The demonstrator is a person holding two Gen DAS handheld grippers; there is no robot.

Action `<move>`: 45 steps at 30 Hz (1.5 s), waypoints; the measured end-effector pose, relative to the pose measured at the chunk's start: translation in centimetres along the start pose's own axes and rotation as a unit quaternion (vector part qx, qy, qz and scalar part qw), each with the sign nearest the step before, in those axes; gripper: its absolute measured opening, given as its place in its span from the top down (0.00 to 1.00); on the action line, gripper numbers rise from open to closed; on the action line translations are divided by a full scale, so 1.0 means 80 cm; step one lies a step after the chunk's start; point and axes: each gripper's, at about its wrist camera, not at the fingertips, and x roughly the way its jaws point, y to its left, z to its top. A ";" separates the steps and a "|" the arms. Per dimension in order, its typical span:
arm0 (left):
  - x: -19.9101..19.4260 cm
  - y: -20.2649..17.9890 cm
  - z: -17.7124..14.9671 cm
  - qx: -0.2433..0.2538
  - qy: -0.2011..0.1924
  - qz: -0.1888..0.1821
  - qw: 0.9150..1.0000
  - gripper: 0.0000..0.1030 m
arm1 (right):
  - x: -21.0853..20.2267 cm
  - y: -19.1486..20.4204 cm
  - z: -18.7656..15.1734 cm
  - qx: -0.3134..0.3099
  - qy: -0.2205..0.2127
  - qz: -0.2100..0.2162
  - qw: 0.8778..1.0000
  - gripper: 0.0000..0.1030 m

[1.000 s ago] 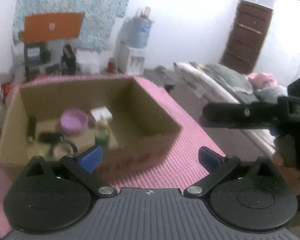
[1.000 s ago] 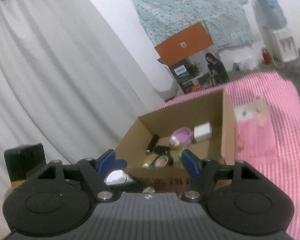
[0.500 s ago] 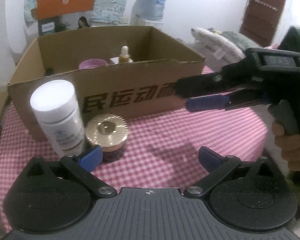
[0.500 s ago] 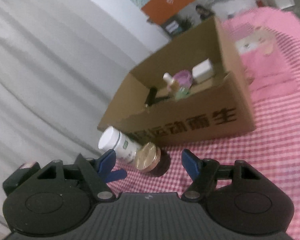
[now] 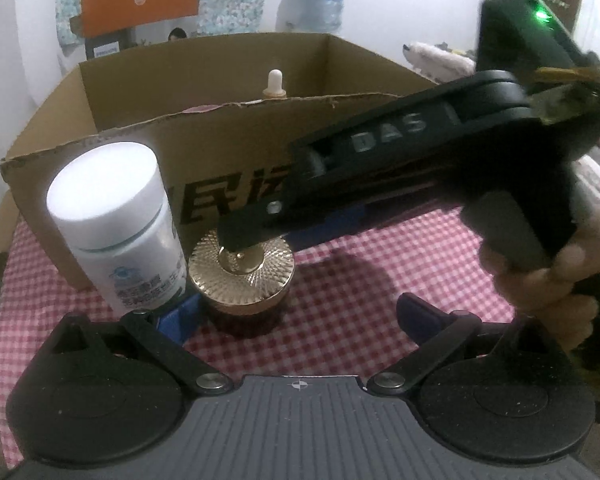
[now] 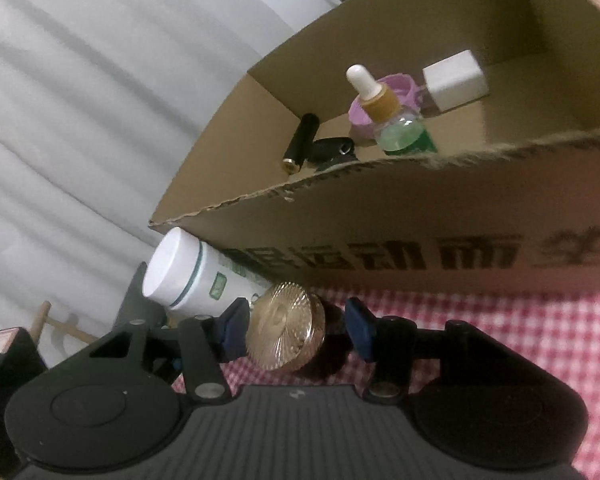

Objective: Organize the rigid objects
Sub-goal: 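Withdraw the right gripper from the box toward the gold round jar, then lower the right gripper onto the gold round jar and close on it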

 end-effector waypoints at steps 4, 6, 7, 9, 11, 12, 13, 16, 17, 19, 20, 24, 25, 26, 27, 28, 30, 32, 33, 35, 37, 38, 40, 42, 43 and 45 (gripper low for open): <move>0.001 -0.002 0.000 0.004 -0.001 -0.010 1.000 0.01 | 0.008 0.006 0.002 -0.012 0.010 0.000 1.000 0.45; 0.000 -0.005 0.000 0.004 -0.002 -0.018 1.000 0.01 | 0.005 0.011 -0.001 -0.025 0.009 -0.012 1.000 0.45; -0.001 -0.007 0.000 0.005 -0.003 -0.022 1.000 0.01 | 0.000 0.012 -0.003 -0.028 0.009 -0.016 0.999 0.45; -0.001 -0.011 0.000 0.007 -0.005 -0.033 0.999 0.01 | -0.007 0.009 -0.007 -0.024 0.007 -0.020 0.999 0.44; 0.000 -0.018 -0.001 0.015 -0.005 -0.045 0.999 0.01 | -0.021 0.004 -0.011 -0.016 0.004 -0.023 1.000 0.45; 0.000 -0.021 -0.001 0.019 -0.005 -0.050 0.999 0.01 | -0.028 0.000 -0.013 -0.012 0.001 -0.025 1.000 0.45; 0.001 -0.026 -0.001 0.024 -0.004 -0.057 0.998 0.01 | -0.034 -0.003 -0.016 -0.009 -0.002 -0.028 1.000 0.45; 0.004 -0.040 -0.002 0.042 0.000 -0.076 0.996 0.01 | -0.055 -0.012 -0.027 0.005 -0.014 -0.038 0.999 0.45; 0.006 -0.046 -0.003 0.049 0.002 -0.083 0.995 0.01 | -0.063 -0.016 -0.032 0.013 -0.020 -0.042 0.999 0.44; 0.008 -0.056 -0.002 0.061 0.005 -0.095 0.994 0.01 | -0.074 -0.024 -0.038 0.024 -0.030 -0.049 0.998 0.44; 0.010 -0.060 -0.002 0.067 0.006 -0.101 0.993 0.01 | -0.081 -0.027 -0.042 0.028 -0.035 -0.053 0.998 0.44; 0.016 -0.077 0.001 0.087 0.011 -0.121 0.989 0.01 | -0.103 -0.039 -0.052 0.041 -0.052 -0.070 0.995 0.44; 0.017 -0.080 0.001 0.091 0.012 -0.124 0.988 0.01 | -0.107 -0.042 -0.054 0.044 -0.056 -0.073 0.995 0.44; 0.018 -0.082 0.002 0.093 0.013 -0.127 0.987 0.01 | -0.112 -0.044 -0.055 0.048 -0.059 -0.074 0.994 0.44; 0.019 -0.084 0.002 0.096 0.013 -0.128 0.987 0.02 | -0.116 -0.047 -0.056 0.053 -0.062 -0.074 0.994 0.44; 0.019 -0.085 0.003 0.098 0.013 -0.127 0.987 0.02 | -0.118 -0.048 -0.057 0.056 -0.064 -0.074 0.994 0.44; 0.019 -0.083 0.005 0.101 0.014 -0.125 0.987 0.03 | -0.121 -0.051 -0.059 0.061 -0.068 -0.072 0.993 0.44; 0.018 -0.085 0.009 0.106 0.008 -0.116 0.988 0.03 | -0.124 -0.052 -0.060 0.063 -0.071 -0.071 0.993 0.44; 0.018 -0.086 0.010 0.109 0.006 -0.112 0.988 0.03 | -0.126 -0.052 -0.061 0.064 -0.073 -0.072 0.993 0.44; 0.019 -0.084 0.011 0.114 0.005 -0.101 0.988 0.03 | -0.128 -0.054 -0.062 0.065 -0.075 -0.073 0.992 0.43; 0.024 -0.082 0.012 0.119 0.008 -0.089 0.989 0.03 | -0.130 -0.057 -0.063 0.068 -0.075 -0.073 0.992 0.40; 0.026 -0.082 0.013 0.122 0.010 -0.084 0.989 0.05 | -0.130 -0.058 -0.063 0.070 -0.075 -0.073 0.992 0.40; 0.033 -0.084 0.013 0.131 0.014 -0.073 0.989 0.09 | -0.129 -0.061 -0.063 0.074 -0.073 -0.073 0.992 0.40; 0.039 -0.086 0.014 0.139 0.014 -0.061 0.988 0.16 | -0.128 -0.062 -0.062 0.076 -0.074 -0.072 0.992 0.40; 0.042 -0.087 0.014 0.144 0.015 -0.054 0.988 0.18 | -0.127 -0.062 -0.061 0.077 -0.074 -0.071 0.992 0.40; 0.046 -0.089 0.014 0.148 0.017 -0.045 0.988 0.23 | -0.125 -0.062 -0.060 0.077 -0.075 -0.068 0.992 0.40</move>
